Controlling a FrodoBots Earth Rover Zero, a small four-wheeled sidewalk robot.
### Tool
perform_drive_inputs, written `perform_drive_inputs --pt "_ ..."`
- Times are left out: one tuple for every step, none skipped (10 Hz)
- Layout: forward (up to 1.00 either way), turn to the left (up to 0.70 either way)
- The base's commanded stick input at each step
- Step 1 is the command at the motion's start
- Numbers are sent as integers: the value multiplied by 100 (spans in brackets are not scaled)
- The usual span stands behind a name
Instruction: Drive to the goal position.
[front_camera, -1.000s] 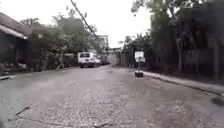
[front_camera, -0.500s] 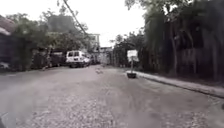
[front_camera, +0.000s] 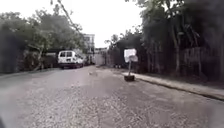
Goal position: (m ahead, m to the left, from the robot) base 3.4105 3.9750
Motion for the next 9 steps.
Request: perform_drive_inputs --pt "100 0" --pt "100 0" --pt "100 0" --pt "100 0" --pt "100 0" --pt "100 0" --pt "100 0" --pt "100 0" --pt "100 0"
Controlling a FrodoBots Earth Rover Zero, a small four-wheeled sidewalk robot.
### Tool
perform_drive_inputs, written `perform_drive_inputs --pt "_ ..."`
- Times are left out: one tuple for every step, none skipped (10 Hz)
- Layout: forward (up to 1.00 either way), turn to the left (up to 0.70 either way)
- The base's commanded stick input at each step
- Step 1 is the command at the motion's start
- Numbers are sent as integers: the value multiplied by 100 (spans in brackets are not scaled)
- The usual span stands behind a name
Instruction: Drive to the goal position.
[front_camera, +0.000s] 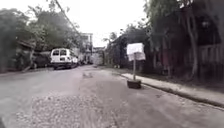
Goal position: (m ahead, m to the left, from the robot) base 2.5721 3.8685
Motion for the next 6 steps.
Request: perform_drive_inputs --pt "100 0" --pt "100 0" --pt "100 0" --pt "100 0" --pt "100 0" --pt "100 0"
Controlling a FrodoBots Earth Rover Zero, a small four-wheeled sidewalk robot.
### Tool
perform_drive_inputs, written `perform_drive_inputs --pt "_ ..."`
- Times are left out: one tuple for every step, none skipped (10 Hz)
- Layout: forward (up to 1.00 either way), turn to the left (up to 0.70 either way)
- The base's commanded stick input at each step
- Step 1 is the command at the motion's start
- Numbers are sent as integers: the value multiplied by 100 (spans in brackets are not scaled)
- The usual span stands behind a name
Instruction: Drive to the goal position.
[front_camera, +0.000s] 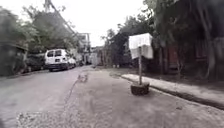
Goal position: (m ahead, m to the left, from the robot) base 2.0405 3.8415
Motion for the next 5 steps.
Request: perform_drive_inputs --pt "100 0" --pt "100 0" --pt "100 0" --pt "100 0" --pt "100 0"
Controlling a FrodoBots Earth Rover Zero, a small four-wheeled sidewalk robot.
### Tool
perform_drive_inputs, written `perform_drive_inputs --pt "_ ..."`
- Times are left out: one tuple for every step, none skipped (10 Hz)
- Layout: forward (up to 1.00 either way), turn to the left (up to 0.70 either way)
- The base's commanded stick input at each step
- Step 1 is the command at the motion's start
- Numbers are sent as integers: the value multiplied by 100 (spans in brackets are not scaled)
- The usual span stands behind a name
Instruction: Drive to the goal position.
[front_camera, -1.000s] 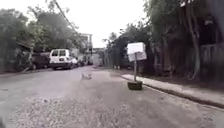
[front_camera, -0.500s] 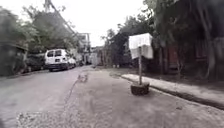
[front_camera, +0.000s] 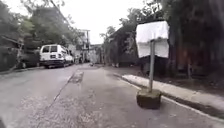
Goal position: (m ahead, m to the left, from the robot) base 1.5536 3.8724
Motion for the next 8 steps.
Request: perform_drive_inputs --pt "100 0" --pt "100 0" --pt "100 0" --pt "100 0" --pt "100 0" --pt "100 0" --pt "100 0" --pt "100 0"
